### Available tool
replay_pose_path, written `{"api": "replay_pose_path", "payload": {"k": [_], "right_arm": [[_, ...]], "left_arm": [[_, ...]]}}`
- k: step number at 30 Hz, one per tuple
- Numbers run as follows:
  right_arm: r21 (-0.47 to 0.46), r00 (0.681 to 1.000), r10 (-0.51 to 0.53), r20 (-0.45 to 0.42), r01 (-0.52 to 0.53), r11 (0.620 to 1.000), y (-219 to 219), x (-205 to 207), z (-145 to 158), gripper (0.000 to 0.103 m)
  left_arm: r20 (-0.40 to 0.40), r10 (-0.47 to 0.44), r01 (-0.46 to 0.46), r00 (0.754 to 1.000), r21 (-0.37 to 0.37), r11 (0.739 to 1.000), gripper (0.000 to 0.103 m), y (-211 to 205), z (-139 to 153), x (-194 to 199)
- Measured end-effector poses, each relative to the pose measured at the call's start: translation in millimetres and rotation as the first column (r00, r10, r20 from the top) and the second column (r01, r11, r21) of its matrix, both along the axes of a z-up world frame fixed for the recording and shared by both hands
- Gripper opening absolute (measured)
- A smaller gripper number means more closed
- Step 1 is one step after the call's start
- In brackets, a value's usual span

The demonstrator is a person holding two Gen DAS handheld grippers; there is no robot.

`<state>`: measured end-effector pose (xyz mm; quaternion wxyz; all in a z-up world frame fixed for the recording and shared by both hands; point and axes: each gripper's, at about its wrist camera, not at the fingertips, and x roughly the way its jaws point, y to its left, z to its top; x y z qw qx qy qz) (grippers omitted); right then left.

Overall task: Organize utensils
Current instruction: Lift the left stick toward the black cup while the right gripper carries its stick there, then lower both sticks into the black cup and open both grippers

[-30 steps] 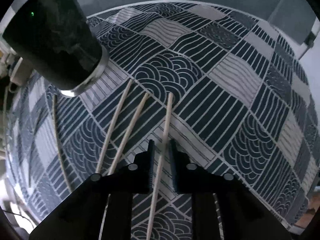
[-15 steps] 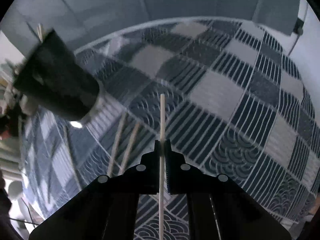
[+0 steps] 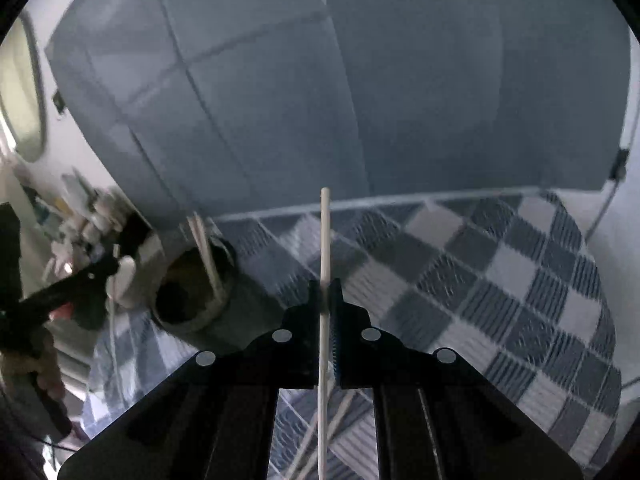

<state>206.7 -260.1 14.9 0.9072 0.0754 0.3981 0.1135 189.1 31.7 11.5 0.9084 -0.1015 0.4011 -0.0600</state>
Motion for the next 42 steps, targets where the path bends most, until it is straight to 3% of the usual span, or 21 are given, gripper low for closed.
{"api": "replay_pose_path", "payload": {"k": [11, 23, 35, 42], "right_arm": [[0.026, 0.985, 0.11, 0.135, -0.114, 0.993, 46, 32, 51, 0.005], [0.044, 0.961, 0.203, 0.187, -0.215, 0.976, 83, 64, 57, 0.005], [0.096, 0.945, 0.24, 0.222, -0.266, 0.959, 99, 86, 23, 0.005], [0.139, 0.945, 0.238, 0.223, -0.273, 0.952, 94, 85, -9, 0.005]], "left_arm": [[0.108, -0.044, 0.042, 0.993, 0.019, 0.999, 0.005, -22, 48, 32], [0.175, -0.042, 0.046, 0.984, -0.022, 0.999, 0.005, -39, 68, 71], [0.25, -0.058, 0.075, 0.967, -0.061, 0.995, 0.005, -39, 39, 93], [0.22, -0.111, 0.108, 0.969, 0.025, 0.994, 0.005, -51, 2, 90]]}}
